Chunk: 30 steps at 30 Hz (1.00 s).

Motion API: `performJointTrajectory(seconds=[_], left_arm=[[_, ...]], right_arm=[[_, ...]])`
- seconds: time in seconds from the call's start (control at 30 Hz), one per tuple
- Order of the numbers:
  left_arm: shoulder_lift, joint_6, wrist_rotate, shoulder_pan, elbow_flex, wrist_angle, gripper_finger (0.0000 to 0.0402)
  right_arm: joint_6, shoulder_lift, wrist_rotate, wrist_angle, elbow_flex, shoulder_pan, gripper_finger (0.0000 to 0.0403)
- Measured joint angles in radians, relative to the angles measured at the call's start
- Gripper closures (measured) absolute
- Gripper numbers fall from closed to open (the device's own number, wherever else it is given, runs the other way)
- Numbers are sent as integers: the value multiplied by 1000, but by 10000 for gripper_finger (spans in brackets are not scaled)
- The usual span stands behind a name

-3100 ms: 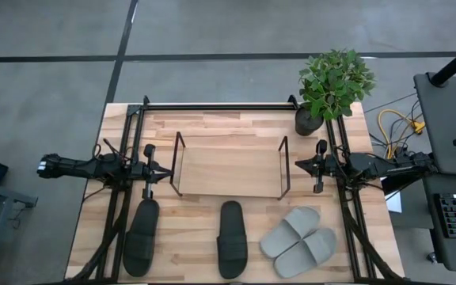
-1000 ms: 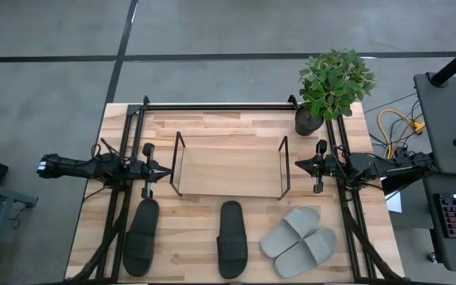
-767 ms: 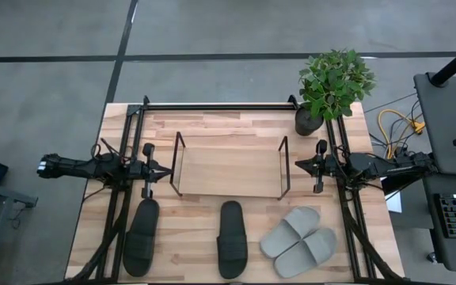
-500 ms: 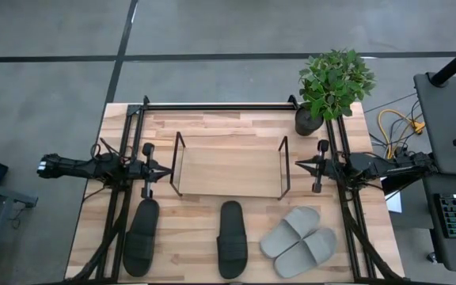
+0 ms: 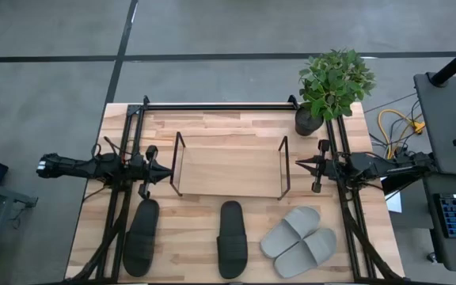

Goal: Pick and place slides into the shelf
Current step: Put the right black slides on the shelf

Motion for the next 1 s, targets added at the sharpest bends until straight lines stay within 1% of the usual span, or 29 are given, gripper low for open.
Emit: performJointTrajectory(seconds=[0.07, 0.17, 0.27, 0.37, 0.47, 0.53, 0.57, 0.67, 0.73, 0.83, 0.93, 1.0], left_arm=[[7, 0, 0, 0, 0, 1, 402], [26, -1, 0, 0, 0, 2, 402], [49, 1, 0, 0, 0, 6, 402], [68, 61, -7, 0, 0, 25, 402], [86, 225, -38, 0, 0, 86, 402], [93, 316, -56, 0, 0, 163, 402], [97, 335, -67, 0, 0, 215, 402], [109, 341, -80, 0, 0, 373, 402], [116, 342, -85, 0, 0, 449, 402], [122, 320, -85, 0, 0, 468, 402], [137, 315, -85, 0, 0, 466, 402], [151, 311, -84, 0, 0, 466, 402]], right_arm=[[29, -1, -14, 15, 0, 0, 394], [172, 3, -42, 20, 0, 0, 394], [281, 3, -52, 28, 0, 0, 394], [337, 3, -52, 51, 0, 0, 394], [323, 4, -52, 89, 0, 0, 394], [335, 4, -52, 123, 0, 0, 394], [342, 5, -52, 146, 0, 0, 394], [346, 9, -52, 215, 0, 0, 394], [337, 12, -52, 257, 0, 0, 394], [273, 11, -52, 299, 0, 0, 394], [164, 11, -52, 330, 0, 0, 394], [182, 10, -52, 336, 0, 0, 394]])
